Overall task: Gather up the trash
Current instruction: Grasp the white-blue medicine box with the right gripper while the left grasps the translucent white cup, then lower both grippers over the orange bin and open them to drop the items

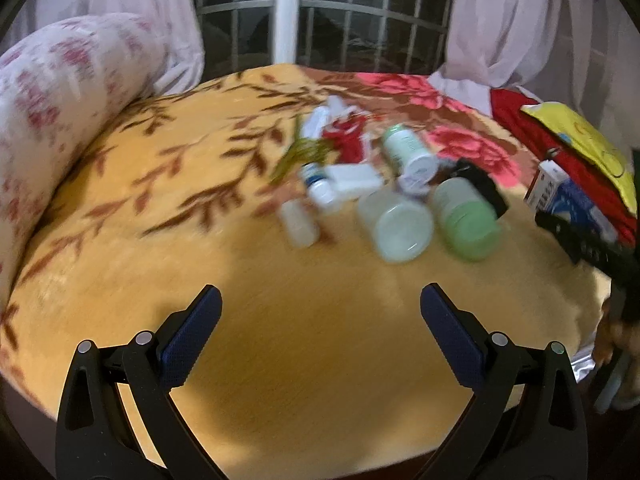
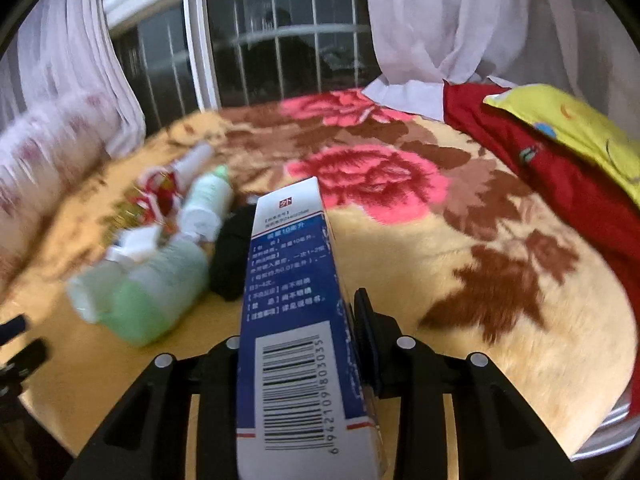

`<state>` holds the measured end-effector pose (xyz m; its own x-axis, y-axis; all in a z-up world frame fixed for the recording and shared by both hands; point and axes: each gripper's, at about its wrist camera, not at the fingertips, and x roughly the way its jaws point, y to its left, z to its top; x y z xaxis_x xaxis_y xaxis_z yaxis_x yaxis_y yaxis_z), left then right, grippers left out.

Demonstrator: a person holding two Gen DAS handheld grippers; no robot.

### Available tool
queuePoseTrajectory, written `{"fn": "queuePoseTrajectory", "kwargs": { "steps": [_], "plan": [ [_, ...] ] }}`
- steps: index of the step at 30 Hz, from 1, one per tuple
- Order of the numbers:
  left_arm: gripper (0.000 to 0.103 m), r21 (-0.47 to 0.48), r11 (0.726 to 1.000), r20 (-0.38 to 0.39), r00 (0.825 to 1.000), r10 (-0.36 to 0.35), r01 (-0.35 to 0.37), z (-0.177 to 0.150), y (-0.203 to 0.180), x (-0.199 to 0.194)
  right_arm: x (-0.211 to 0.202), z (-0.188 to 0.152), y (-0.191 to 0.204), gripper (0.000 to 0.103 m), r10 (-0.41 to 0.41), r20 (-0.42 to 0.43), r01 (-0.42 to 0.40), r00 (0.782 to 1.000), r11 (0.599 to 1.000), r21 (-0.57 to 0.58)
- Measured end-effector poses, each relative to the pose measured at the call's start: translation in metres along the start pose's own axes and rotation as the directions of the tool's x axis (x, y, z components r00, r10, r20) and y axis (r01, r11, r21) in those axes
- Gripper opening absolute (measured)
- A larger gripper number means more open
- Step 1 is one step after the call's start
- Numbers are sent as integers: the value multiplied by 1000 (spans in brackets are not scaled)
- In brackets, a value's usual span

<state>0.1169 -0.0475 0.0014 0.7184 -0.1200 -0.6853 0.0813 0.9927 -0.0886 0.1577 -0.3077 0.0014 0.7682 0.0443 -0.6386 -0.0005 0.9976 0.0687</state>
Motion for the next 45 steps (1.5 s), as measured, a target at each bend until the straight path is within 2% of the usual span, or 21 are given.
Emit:
{"fn": "queuePoseTrajectory", "kwargs": {
  "steps": [2, 6, 8, 14, 15, 16, 17, 18, 21, 25, 30, 35, 41, 45],
  "plan": [
    [97, 27, 1000, 4, 1000, -12, 12, 10, -12, 6, -9, -7, 1, 34, 15, 22, -15, 1000, 1000, 3],
    [97, 104, 993, 15, 998, 62, -63, 28, -42, 28, -11, -16, -4, 34, 38, 13, -38, 999, 998, 46],
    [97, 113, 990, -30, 996, 87, -83, 35, -47, 47, -9, -21, -10, 35, 40, 4, -40, 999, 997, 72],
    [94, 113, 990, -110, 989, 96, -83, 44, -47, 84, -6, -24, -19, 35, 69, -2, -68, 998, 993, 97],
    [90, 114, 990, -139, 986, 96, -80, 44, -47, 91, -6, -24, -19, 35, 67, 0, -67, 998, 993, 95],
    [72, 107, 992, -166, 983, 76, -59, 43, -46, 96, -6, -24, -18, 35, 65, 2, -65, 998, 994, 92],
    [68, 93, 995, -193, 980, 49, -31, 41, -44, 100, -6, -24, -18, 35, 65, 3, -65, 998, 994, 93],
    [66, 82, 996, -188, 981, 41, -26, 41, -42, 100, -6, -24, -18, 35, 66, 4, -66, 998, 993, 95],
    [44, 75, 997, -164, 986, 9, 3, 38, -41, 96, -6, -25, -17, 35, 61, 9, -62, 998, 993, 102],
    [42, 74, 997, -124, 992, 5, 4, 37, -43, 90, -6, -27, -15, 35, 38, 17, -39, 999, 995, 87],
    [42, 15, 999, -52, 998, -40, 41, 37, -34, 71, -12, -30, -12, 34, 22, 21, -24, 1000, 996, 87],
    [42, 35, 998, 37, 998, -48, 47, 29, -30, 25, -32, -32, -2, 33, 41, 35, -43, 999, 997, 61],
    [42, 39, 997, 76, 995, -70, 67, 3, -17, -29, -64, -41, 27, 33, 129, 40, -129, 991, 992, 13],
    [42, 60, 996, 82, 994, -70, 65, -27, -9, -66, -95, -56, 52, 33, 199, 34, -197, 979, 980, -40]
  ]
}}
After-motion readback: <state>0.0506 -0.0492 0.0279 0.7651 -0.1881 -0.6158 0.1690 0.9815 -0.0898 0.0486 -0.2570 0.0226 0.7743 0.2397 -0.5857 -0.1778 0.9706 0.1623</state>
